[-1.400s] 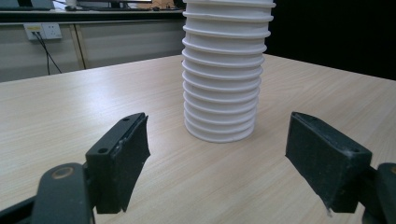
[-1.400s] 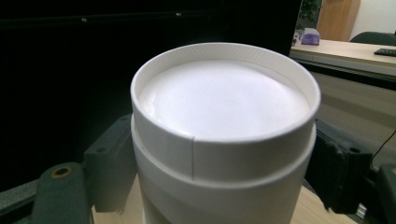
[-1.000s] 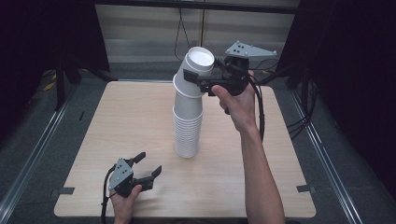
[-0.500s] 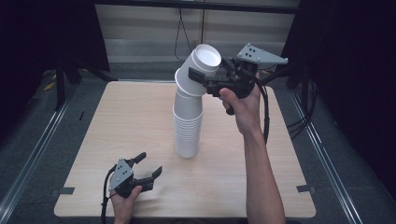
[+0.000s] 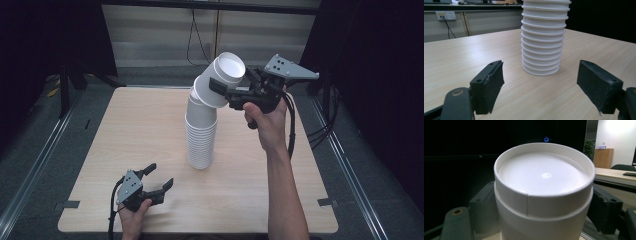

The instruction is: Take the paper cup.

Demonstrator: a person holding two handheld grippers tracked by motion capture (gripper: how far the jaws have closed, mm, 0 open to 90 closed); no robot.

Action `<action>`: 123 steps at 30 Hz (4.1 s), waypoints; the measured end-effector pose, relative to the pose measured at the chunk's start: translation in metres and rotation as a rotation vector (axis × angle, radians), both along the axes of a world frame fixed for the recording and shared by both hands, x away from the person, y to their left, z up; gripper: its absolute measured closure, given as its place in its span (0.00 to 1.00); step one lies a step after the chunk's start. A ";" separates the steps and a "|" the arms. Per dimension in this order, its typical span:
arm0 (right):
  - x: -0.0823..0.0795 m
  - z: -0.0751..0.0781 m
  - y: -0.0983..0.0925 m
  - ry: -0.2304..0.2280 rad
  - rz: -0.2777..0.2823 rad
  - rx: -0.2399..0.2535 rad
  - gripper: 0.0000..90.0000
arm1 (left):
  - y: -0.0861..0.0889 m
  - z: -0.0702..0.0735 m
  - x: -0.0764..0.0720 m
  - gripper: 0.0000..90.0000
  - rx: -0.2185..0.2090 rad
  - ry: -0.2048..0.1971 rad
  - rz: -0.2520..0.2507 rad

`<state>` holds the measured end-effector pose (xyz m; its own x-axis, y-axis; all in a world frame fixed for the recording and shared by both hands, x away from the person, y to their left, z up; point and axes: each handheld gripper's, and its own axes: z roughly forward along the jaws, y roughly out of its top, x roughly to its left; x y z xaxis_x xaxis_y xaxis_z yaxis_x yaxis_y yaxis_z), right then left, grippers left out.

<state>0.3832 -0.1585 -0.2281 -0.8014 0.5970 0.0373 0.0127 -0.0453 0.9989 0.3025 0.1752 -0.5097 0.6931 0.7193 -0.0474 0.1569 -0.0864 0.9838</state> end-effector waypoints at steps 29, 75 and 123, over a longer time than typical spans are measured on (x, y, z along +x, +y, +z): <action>-0.050 -0.045 -0.018 0.020 0.039 -0.018 0.23 | 0.001 0.000 0.003 0.23 -0.037 0.057 0.017; -0.052 -0.205 0.005 0.225 0.154 0.056 0.23 | -0.027 0.016 -0.004 0.17 -0.041 0.053 -0.174; -0.057 -0.237 0.027 0.282 0.316 0.017 0.23 | -0.072 0.021 0.003 0.01 0.041 0.024 -0.333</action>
<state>0.3262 -0.1319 -0.4649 -0.9020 0.3206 0.2891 0.3015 -0.0113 0.9534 0.3055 0.1032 -0.4887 0.8892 0.4555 -0.0426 0.1369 -0.1760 0.9748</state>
